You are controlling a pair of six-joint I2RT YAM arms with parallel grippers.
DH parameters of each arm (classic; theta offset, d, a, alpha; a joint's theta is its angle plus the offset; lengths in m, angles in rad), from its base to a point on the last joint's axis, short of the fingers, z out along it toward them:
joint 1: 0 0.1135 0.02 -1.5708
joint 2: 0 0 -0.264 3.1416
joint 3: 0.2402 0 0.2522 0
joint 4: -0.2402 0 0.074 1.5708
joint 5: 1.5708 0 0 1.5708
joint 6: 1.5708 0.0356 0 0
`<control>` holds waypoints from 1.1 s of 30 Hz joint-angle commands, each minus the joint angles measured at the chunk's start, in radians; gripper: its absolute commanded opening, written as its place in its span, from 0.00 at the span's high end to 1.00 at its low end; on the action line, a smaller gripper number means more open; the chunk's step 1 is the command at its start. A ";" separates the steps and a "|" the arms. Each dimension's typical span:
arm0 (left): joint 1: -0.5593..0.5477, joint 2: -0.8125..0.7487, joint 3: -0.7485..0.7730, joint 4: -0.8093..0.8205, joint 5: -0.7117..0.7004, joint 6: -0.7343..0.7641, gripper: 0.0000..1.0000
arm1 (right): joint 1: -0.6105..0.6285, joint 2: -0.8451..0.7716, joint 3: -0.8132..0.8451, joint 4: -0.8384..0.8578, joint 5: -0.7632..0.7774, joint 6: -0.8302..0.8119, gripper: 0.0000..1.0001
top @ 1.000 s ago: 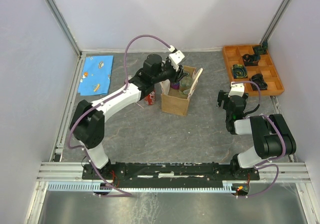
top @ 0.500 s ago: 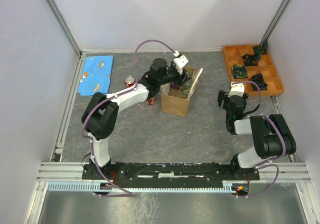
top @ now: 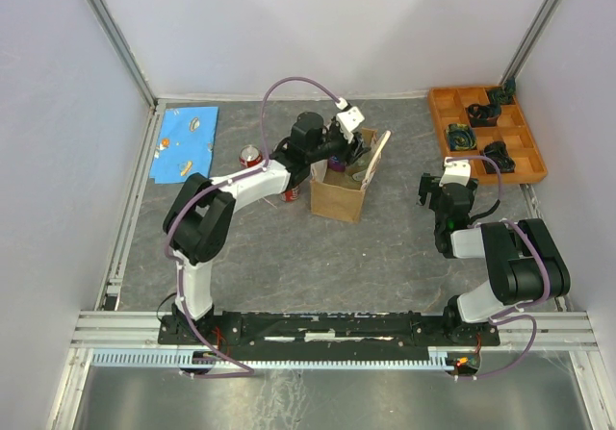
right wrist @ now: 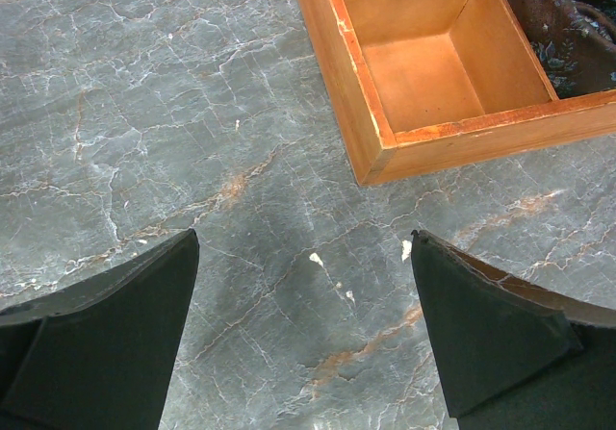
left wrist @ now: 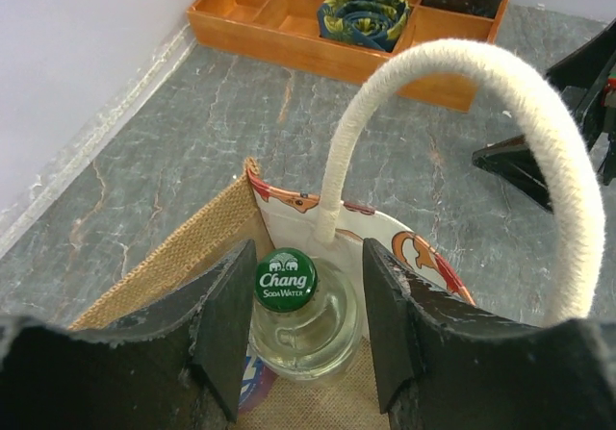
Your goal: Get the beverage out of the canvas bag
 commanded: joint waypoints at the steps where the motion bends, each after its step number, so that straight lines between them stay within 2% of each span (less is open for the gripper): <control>1: 0.003 0.018 0.040 0.063 0.032 0.035 0.45 | -0.004 -0.012 0.017 0.032 0.005 0.006 0.01; 13: 0.009 0.051 0.027 0.102 0.039 0.021 0.48 | -0.003 -0.013 0.017 0.032 0.005 0.006 0.01; 33: 0.036 0.106 0.033 0.167 0.023 -0.002 0.46 | -0.003 -0.013 0.016 0.032 0.005 0.006 0.01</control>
